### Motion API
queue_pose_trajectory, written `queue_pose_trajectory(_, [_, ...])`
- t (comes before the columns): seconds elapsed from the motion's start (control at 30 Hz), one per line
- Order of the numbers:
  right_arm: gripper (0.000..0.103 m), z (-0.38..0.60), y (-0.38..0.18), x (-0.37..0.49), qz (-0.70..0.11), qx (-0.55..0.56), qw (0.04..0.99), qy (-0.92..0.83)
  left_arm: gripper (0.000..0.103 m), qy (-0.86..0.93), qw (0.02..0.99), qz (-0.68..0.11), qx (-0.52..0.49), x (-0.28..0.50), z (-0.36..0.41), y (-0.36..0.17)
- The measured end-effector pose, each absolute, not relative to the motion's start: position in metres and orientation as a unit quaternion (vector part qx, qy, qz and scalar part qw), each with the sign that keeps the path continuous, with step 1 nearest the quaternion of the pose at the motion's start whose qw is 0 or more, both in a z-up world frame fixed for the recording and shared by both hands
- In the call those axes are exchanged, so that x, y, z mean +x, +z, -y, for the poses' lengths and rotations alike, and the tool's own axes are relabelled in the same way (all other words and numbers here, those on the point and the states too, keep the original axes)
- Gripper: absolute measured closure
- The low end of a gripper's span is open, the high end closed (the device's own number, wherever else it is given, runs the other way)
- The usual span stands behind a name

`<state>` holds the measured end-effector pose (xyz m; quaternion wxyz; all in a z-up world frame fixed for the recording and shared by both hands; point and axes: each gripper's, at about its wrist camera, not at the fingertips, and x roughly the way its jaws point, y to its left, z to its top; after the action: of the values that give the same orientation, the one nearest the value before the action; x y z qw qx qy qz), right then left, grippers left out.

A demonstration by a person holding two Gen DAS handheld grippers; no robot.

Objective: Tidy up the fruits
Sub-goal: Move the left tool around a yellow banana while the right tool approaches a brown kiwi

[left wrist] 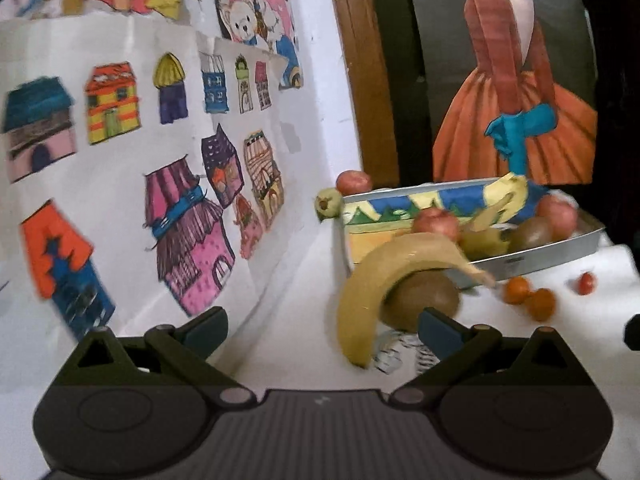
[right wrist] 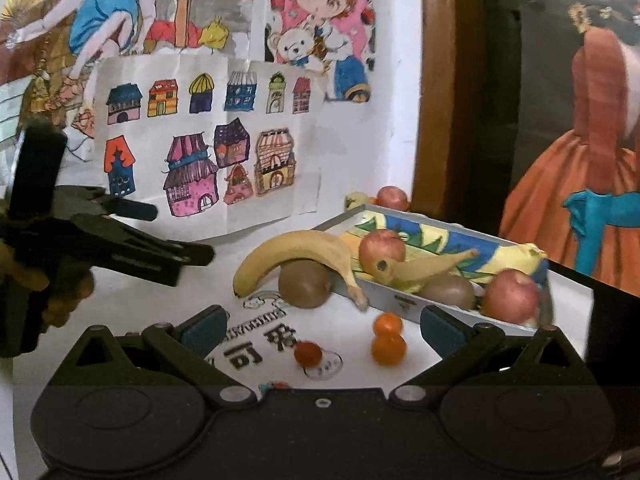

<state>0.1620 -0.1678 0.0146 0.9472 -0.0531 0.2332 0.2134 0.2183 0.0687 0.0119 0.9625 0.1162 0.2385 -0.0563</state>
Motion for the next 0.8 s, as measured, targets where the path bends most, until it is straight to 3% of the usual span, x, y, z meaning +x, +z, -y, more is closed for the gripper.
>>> queue_pose_trajectory(0.4, [0.001,0.120,-0.020,0.244,-0.289,-0.060,0.927,0.231,0.000,-0.072,0.955,-0.258,0.131,0.279,-0.074,-0.011])
queue_pose_trajectory(0.8, [0.001,0.117,-0.051,0.262,-0.319,-0.075,0.920,0.214,0.000,-0.126,0.941,-0.289,0.119,0.315,-0.068,-0.032])
